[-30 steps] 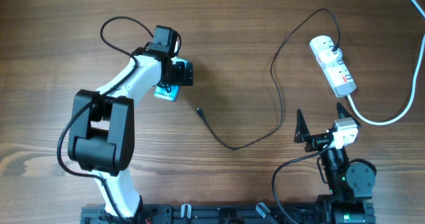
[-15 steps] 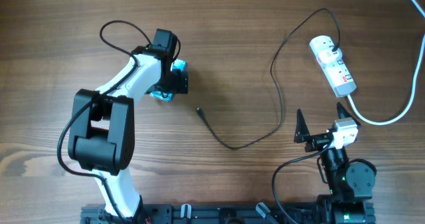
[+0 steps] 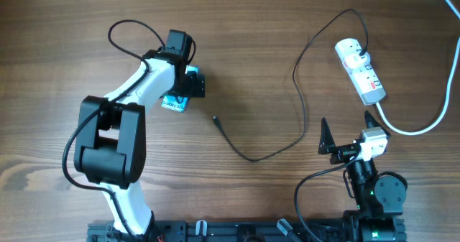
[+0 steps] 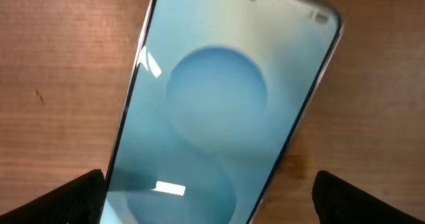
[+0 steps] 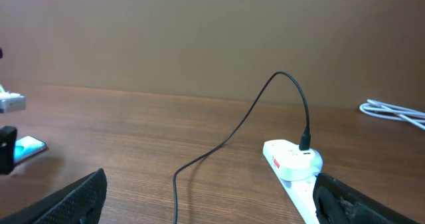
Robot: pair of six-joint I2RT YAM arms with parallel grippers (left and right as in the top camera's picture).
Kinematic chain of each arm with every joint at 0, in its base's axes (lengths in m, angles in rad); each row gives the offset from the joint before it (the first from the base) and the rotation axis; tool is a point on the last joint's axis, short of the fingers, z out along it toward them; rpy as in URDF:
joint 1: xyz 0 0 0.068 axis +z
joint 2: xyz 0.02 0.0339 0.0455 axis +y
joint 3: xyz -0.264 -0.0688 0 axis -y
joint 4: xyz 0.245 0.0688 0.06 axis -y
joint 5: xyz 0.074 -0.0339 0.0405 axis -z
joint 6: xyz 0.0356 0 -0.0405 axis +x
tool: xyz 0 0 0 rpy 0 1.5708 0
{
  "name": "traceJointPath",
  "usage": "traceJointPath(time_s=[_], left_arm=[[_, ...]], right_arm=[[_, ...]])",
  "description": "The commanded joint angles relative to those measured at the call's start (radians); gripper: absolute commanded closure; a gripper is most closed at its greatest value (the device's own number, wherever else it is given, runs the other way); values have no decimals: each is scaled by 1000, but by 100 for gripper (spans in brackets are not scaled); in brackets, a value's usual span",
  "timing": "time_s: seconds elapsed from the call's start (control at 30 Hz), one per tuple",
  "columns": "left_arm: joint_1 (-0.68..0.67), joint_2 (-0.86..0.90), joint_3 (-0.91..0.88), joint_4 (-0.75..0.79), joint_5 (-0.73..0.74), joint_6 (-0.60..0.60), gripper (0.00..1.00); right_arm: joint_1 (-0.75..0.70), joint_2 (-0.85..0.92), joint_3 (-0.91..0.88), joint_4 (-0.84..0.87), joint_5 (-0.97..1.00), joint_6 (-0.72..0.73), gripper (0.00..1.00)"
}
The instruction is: Plug charger to phone and switch on socket
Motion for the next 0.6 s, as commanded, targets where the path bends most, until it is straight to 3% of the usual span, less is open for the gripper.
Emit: traceJointPath(time_s=[0.0,0.07,0.23,0.4,0.43,0.47,0.57], left_arm=[[1,47,-25,42,56,-2,1],[1,47,-25,32,56,-2,20],[1,47,-25,-92,56,-19,27],[1,47,-25,-219,56,-137,24],[1,47,-25,-218,56,-137,16],[1,47,-25,-207,56,-136,0],[1,47,-25,-140,55,-132,0]], right_arm=[[-7,-8,-1,3,9,8,0],[-7,-8,-1,3,9,8,0],[-7,-8,-1,3,9,8,0],[-7,-8,-1,3,9,8,0],[-7,-8,-1,3,9,8,0],[-7,-8,-1,3,9,8,0],[-7,-8,-1,3,9,8,0]])
